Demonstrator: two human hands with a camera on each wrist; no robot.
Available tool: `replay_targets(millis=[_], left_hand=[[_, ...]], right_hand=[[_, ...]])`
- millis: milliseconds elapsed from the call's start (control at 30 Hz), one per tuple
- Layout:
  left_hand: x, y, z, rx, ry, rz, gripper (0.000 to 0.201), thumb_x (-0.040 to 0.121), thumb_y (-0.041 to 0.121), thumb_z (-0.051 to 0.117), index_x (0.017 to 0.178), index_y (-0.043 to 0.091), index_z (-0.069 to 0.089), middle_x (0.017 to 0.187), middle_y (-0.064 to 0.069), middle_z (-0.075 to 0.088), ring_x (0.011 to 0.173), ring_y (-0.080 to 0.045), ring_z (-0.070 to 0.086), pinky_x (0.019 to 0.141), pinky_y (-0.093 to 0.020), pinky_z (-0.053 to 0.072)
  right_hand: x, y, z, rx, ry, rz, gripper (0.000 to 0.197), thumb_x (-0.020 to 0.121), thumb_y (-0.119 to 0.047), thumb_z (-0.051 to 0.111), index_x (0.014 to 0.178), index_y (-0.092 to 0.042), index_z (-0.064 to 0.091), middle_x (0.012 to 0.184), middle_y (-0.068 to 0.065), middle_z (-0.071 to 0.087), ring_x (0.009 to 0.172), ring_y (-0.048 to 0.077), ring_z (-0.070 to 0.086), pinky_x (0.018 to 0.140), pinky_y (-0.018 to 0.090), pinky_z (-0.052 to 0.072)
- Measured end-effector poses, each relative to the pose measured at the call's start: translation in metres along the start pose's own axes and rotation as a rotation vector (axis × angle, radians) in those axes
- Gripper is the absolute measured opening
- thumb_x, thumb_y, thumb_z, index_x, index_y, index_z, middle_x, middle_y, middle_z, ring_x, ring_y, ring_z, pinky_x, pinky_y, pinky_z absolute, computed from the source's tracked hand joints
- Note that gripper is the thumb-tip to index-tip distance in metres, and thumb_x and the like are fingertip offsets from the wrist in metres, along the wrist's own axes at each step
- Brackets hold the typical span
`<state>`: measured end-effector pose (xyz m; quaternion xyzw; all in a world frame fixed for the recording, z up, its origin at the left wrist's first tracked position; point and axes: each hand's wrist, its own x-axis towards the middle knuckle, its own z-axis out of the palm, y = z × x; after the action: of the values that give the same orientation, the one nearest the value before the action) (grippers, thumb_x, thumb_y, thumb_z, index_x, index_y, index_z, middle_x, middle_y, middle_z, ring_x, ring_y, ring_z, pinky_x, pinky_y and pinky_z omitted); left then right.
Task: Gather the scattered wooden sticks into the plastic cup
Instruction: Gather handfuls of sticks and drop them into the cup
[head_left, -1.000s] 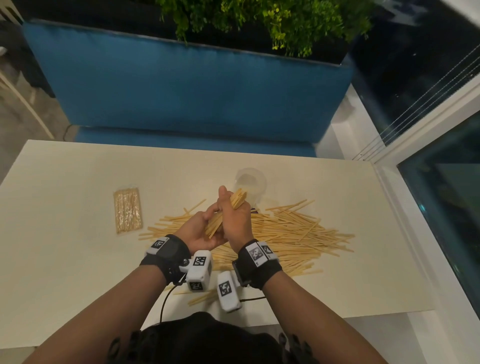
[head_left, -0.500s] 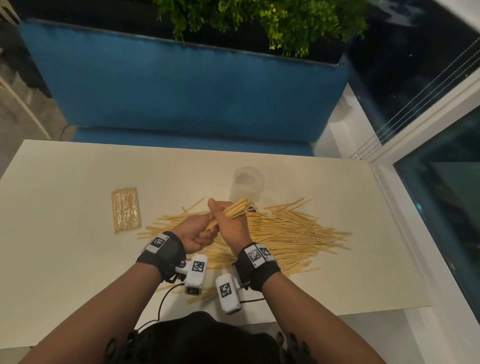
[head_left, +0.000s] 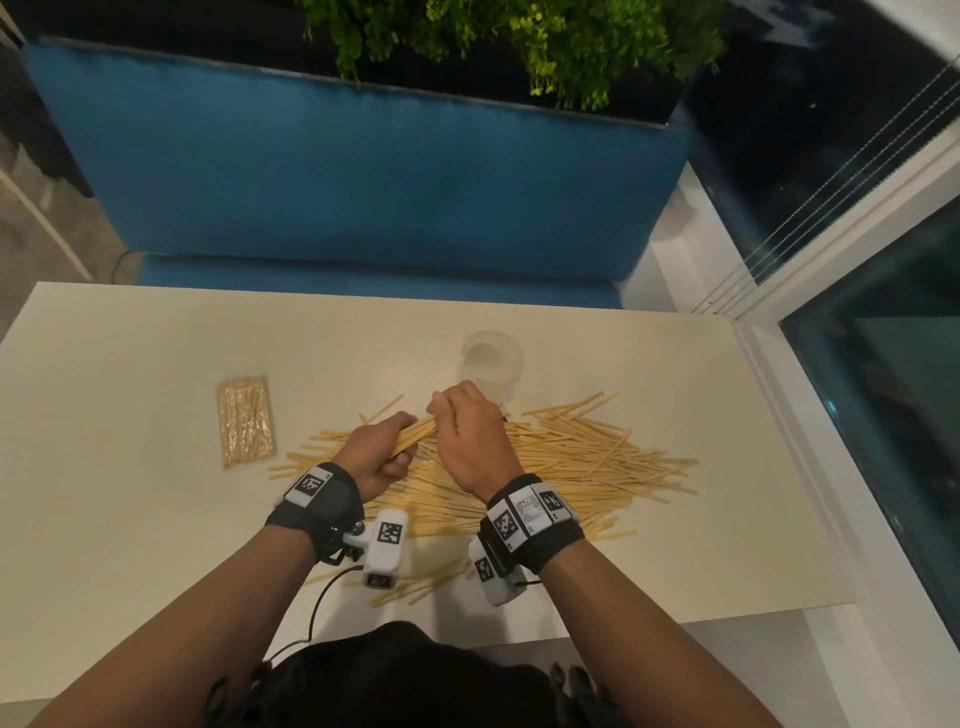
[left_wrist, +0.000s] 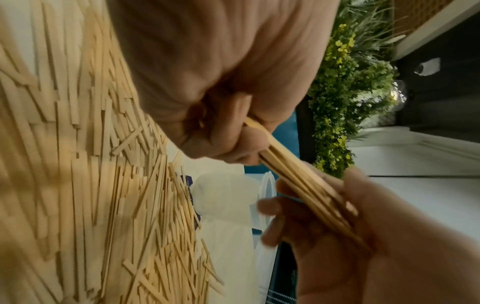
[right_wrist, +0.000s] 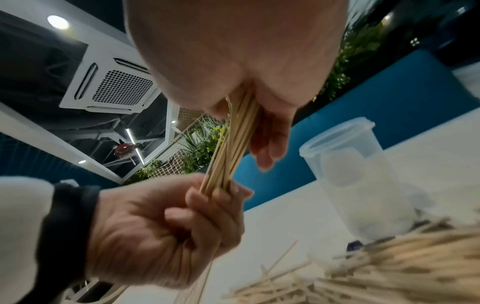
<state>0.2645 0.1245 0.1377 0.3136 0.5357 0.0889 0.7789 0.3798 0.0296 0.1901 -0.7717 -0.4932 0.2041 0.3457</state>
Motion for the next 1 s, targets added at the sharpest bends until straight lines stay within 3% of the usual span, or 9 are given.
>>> replay_targets(millis=[100,200,300,367,433,500,700,900,1000], left_hand=[[0.005,-0.002,-0.011,-0.006,0.090,-0.027,0.022,0.100,0.024,0.058,0.116,0.008,0.059,0.072,-0.012,0.051,0.037,-0.011,0.030,0.032,-0.018,0.023],[0.009,-0.004,-0.017,0.028,0.194,-0.011,0.020,0.095,0.020,0.062,0.107,0.004,0.060,0.067,-0.010,0.046,0.035,-0.013,0.027,0.034,-0.019,0.022],[0.009,-0.005,-0.017,0.037,0.236,-0.004,0.016,0.094,0.018,0.063,0.099,0.003,0.060,0.064,-0.009,0.044,0.036,-0.014,0.026,0.035,-0.020,0.022],[0.007,-0.003,-0.014,0.042,0.253,0.009,0.014,0.093,0.017,0.063,0.095,0.003,0.059,0.066,-0.011,0.046,0.037,-0.014,0.027,0.036,-0.020,0.022],[0.007,-0.001,-0.012,0.060,0.281,0.035,0.015,0.092,0.017,0.064,0.092,0.002,0.059,0.070,-0.013,0.050,0.036,-0.014,0.029,0.037,-0.020,0.023],[0.007,-0.001,-0.011,0.085,0.302,0.050,0.016,0.092,0.017,0.064,0.089,0.002,0.059,0.071,-0.013,0.052,0.035,-0.015,0.031,0.036,-0.019,0.024],[0.002,0.002,-0.006,0.092,0.211,0.064,0.020,0.099,0.018,0.059,0.093,0.000,0.059,0.051,-0.009,0.057,0.034,-0.015,0.042,0.031,-0.017,0.027],[0.014,0.025,-0.001,0.104,0.075,0.080,0.040,0.108,0.035,0.041,0.106,0.001,0.064,0.088,-0.018,0.073,0.054,-0.022,0.062,0.045,-0.024,0.047],[0.026,0.044,0.014,0.331,0.073,0.123,0.030,0.103,0.023,0.051,0.117,0.001,0.066,0.093,-0.012,0.074,0.067,-0.023,0.064,0.051,-0.026,0.047]], right_hand=[[0.001,-0.001,-0.008,-0.079,-0.281,0.010,0.031,0.109,-0.029,0.043,0.123,-0.009,0.063,0.121,0.006,0.057,0.112,0.018,0.052,0.094,0.028,0.038],[-0.001,0.001,-0.009,-0.107,-0.342,-0.039,0.032,0.106,-0.028,0.055,0.130,-0.012,0.066,0.126,0.009,0.063,0.120,0.023,0.052,0.096,0.029,0.037],[-0.008,0.001,-0.002,-0.016,-0.217,-0.002,0.029,0.099,-0.024,0.067,0.124,-0.011,0.073,0.115,0.008,0.072,0.104,0.023,0.066,0.094,0.033,0.052],[-0.010,0.000,0.003,0.131,-0.097,0.097,0.023,0.095,-0.018,0.073,0.115,-0.009,0.077,0.099,0.008,0.075,0.078,0.019,0.072,0.078,0.035,0.062],[-0.011,-0.001,0.004,0.245,-0.047,0.229,0.018,0.093,-0.013,0.075,0.109,-0.006,0.079,0.089,0.010,0.074,0.061,0.011,0.069,0.061,0.025,0.060],[-0.011,-0.001,0.002,0.289,-0.046,0.324,0.014,0.092,-0.009,0.076,0.105,-0.005,0.080,0.082,0.011,0.073,0.052,0.006,0.065,0.057,0.015,0.055],[-0.001,0.013,-0.013,0.352,-0.060,0.502,0.007,0.088,-0.008,0.080,0.093,-0.010,0.082,0.069,0.012,0.076,0.065,0.025,0.076,0.077,0.028,0.062],[0.031,0.031,-0.066,0.389,0.083,0.525,0.007,0.088,-0.013,0.080,0.094,-0.017,0.081,0.070,0.007,0.077,0.067,0.018,0.076,0.089,0.035,0.060],[0.051,0.044,-0.097,0.330,0.239,0.511,0.008,0.091,-0.014,0.077,0.098,-0.016,0.081,0.068,0.005,0.077,0.067,0.014,0.076,0.087,0.021,0.053]])
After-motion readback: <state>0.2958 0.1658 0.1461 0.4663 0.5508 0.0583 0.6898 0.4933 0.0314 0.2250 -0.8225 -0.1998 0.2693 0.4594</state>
